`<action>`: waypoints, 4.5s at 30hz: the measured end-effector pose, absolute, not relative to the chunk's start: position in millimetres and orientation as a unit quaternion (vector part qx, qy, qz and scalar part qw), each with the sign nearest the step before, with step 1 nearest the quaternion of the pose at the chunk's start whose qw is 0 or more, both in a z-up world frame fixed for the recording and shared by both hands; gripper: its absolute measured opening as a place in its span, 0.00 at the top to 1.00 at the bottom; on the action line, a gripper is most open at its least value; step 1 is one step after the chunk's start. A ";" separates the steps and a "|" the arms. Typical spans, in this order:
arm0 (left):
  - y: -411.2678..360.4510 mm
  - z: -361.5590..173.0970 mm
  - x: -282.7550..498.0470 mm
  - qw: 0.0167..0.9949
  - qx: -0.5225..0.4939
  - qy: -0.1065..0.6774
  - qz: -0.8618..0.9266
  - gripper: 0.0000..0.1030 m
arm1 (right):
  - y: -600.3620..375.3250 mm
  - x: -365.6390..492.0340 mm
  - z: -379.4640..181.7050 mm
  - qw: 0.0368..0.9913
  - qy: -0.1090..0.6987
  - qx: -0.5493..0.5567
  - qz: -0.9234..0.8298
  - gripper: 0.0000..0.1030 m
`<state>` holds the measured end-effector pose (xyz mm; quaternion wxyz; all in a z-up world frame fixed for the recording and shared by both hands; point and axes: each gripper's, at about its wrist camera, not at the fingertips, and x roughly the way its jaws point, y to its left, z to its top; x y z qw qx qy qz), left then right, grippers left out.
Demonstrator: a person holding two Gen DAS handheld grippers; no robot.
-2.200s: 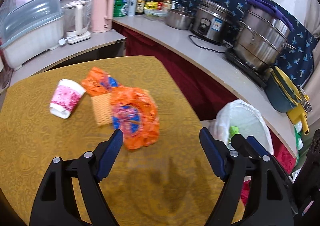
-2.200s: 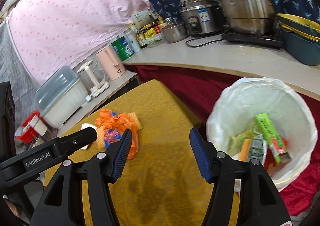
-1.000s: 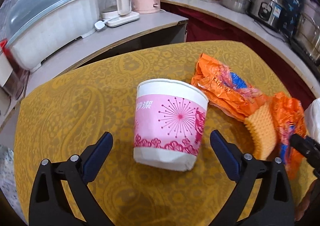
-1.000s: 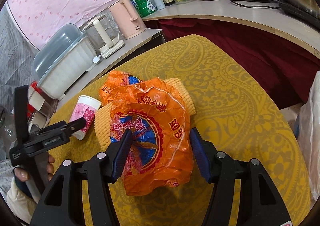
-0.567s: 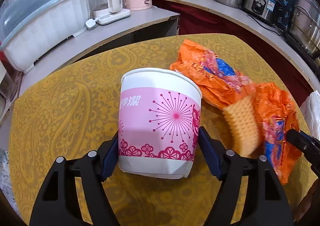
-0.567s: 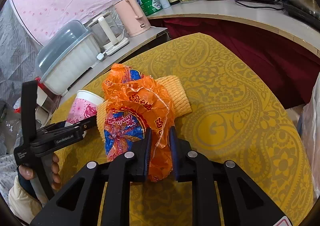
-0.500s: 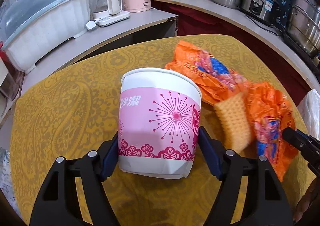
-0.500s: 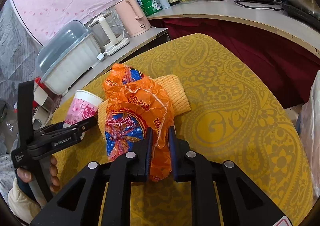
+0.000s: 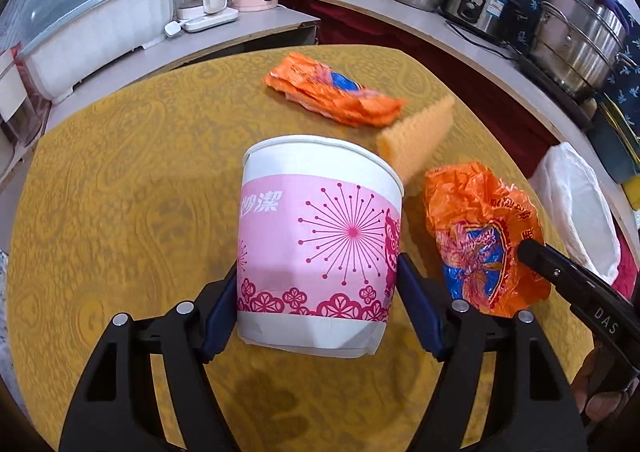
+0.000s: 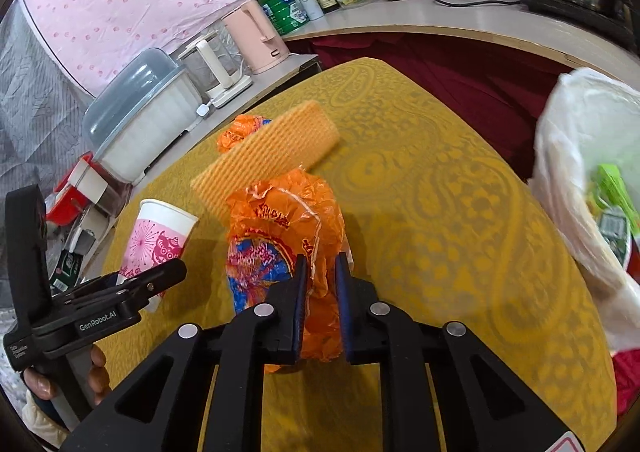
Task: Collect trash
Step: 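Carry the pink cup and orange bag over the white bin with both tools, then open both tools to drop the cup and orange bag into the bin, then move both open tools back over the foam net and orange wrapper on the table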
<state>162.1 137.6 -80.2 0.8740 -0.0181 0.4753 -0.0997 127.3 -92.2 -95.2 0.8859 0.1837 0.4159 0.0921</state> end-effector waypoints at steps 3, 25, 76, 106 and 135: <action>128.5 -80.4 142.3 0.870 -0.017 0.481 -0.109 0.33 | -105.9 103.1 -94.9 0.886 0.416 0.188 0.082 0.87; 4.3 -14.8 87.9 0.878 0.020 0.429 -0.212 0.33 | -232.5 22.2 -33.8 0.919 0.315 0.236 -0.012 0.87; -200.6 -44.1 155.9 0.850 0.057 0.433 -0.295 0.10 | -393.0 56.1 -62.9 0.907 0.284 0.276 -0.144 0.56; -59.8 8.8 145.9 0.896 0.008 0.386 -0.217 0.10 | -270.7 69.9 -5.1 0.931 0.280 0.226 -0.064 0.47; 80.5 -83.5 201.7 0.883 0.006 0.455 -0.117 0.11 | -138.9 158.1 -56.8 0.914 0.352 0.199 0.031 0.47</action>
